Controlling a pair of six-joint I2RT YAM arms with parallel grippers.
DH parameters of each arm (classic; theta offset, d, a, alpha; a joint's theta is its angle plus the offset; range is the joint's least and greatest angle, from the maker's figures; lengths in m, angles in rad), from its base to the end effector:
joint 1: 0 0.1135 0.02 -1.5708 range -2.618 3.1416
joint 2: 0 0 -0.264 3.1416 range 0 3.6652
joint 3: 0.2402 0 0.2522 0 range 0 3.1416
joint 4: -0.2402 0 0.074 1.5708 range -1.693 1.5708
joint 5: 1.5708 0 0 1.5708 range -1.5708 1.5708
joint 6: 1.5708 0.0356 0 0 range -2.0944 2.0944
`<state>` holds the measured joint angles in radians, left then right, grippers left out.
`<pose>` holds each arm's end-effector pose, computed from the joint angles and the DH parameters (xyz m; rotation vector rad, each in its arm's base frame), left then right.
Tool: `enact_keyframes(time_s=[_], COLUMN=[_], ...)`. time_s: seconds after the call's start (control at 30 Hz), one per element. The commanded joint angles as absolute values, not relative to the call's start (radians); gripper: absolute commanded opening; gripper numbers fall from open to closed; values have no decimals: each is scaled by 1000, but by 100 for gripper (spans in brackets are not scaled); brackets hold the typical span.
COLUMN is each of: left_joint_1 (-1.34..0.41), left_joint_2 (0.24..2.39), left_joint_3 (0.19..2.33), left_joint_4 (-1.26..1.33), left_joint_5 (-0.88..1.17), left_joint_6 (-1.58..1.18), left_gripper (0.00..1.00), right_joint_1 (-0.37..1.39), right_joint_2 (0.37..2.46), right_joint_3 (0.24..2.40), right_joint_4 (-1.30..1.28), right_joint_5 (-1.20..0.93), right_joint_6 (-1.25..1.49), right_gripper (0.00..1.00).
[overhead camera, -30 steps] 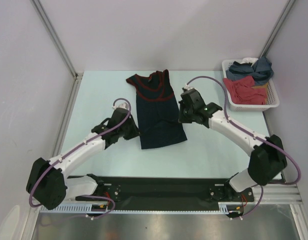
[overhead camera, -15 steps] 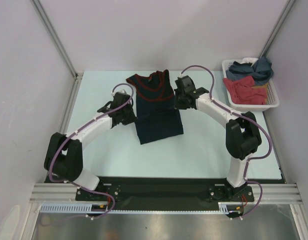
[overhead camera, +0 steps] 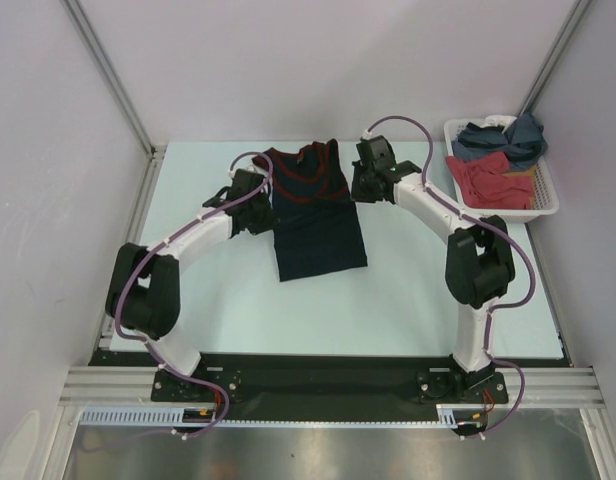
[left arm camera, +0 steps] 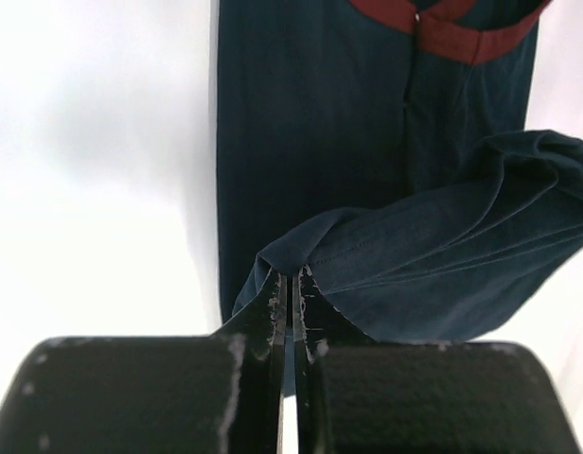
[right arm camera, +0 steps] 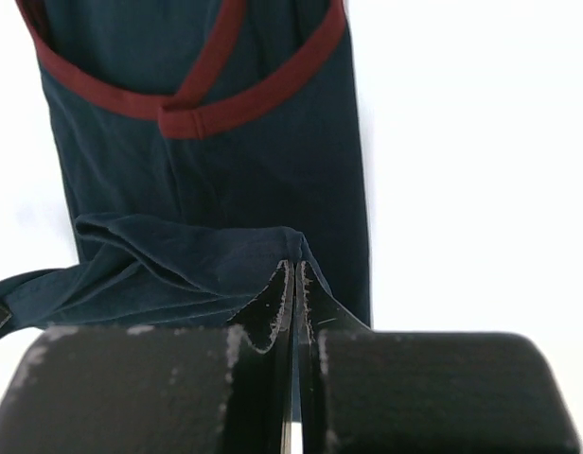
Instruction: Fold and stack the tank tops
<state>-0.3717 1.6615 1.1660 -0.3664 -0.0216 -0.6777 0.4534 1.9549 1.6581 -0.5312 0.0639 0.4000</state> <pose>0.3350 -0.1298 0.2295 -0.3881 2.4521 -0.4371 0.4009 0.1928 0.2633 -0.0345 2.4211 0.3198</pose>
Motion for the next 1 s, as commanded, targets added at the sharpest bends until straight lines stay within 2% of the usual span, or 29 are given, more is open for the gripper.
enact_keyframes(time_s=[0.0, 0.27, 0.33, 0.37, 0.4, 0.43, 0.47, 0.5, 0.6, 0.67, 0.8, 0.97], left_joint_1=[-351, -318, -305, -298, -290, -276, -270, -267, -268, -271, -310, -365], left_joint_2=[1687, 1752, 1787, 1801, 1825, 1833, 1838, 1833, 1790, 1760, 1642, 1601], left_joint_3=[1221, 1250, 1256, 1264, 1267, 1267, 1264, 1258, 1235, 1195, 1079, 988], left_joint_4=[-357, -333, -321, -308, -298, -287, -269, -253, -242, -239, -207, -176], left_joint_5=[-25, 21, 35, 47, 58, 69, 75, 80, 71, 68, 84, 77], left_joint_6=[-650, -672, -684, -689, -693, -702, -707, -710, -695, -672, -637, -630], left_gripper=[0, 0, 7, 12, 26, 37, 53, 79, 99, 100, 99, 94], right_joint_1=[446, 446, 442, 437, 434, 431, 422, 420, 416, 413, 408, 402], right_joint_2=[1986, 2088, 2118, 2128, 2134, 2137, 2129, 2117, 2033, 1970, 1768, 1695], right_joint_3=[1723, 1802, 1813, 1818, 1819, 1807, 1790, 1773, 1654, 1518, 1260, 1132], right_joint_4=[-532, -534, -508, -496, -488, -474, -459, -434, -382, -333, -220, -124], right_joint_5=[57, 74, 86, 104, 118, 129, 138, 140, 124, 111, 9, -144], right_joint_6=[374, 377, 383, 406, 419, 429, 437, 452, 453, 457, 465, 420], right_gripper=[0, 0, 7, 14, 36, 43, 51, 61, 63, 62, 54, 55])
